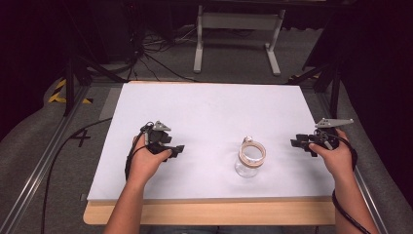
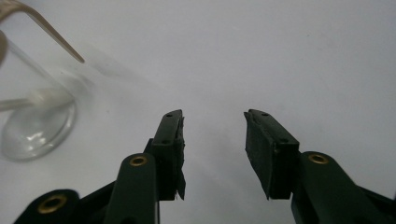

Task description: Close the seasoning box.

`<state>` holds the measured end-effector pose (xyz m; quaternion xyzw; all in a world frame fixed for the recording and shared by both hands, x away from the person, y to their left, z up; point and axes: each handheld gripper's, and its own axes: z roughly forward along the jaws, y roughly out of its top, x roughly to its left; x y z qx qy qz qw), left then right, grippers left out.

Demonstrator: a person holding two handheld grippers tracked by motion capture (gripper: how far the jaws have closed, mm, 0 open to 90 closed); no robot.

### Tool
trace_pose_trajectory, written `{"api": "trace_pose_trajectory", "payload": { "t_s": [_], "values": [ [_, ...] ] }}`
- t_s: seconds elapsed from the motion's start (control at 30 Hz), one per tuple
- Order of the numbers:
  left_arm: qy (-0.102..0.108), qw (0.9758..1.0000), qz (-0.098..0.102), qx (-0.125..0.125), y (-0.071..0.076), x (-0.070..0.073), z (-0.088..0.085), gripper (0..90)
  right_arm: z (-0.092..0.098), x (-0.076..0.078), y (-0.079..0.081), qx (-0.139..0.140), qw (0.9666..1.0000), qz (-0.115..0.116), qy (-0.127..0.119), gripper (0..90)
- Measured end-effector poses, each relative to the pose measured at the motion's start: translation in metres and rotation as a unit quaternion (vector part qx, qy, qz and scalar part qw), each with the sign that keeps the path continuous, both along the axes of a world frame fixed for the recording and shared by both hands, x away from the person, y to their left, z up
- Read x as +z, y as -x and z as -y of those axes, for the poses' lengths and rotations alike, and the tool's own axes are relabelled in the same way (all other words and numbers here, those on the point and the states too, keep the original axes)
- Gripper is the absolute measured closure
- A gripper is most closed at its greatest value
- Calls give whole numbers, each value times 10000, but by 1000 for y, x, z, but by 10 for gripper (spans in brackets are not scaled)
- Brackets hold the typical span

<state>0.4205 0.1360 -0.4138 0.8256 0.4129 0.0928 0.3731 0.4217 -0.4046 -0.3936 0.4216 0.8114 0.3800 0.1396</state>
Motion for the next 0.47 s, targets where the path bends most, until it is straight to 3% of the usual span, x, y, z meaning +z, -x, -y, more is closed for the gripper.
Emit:
{"api": "trace_pose_trajectory", "payload": {
  "t_s": [0.17, 0.27, 0.47],
  "values": [
    [-308, 9994, 4, 135, -5, -16, -4, 365, 1, -17, -7, 45, 9999, -23, 139, 539],
    [-239, 9995, -39, 192, -8, -22, -8, 363, -1, -25, -10, 86, 9998, -41, 184, 528],
    [-184, 9997, -57, 181, -8, -23, -7, 351, -6, -25, -10, 198, 9995, -62, 237, 525]
  ]
}}
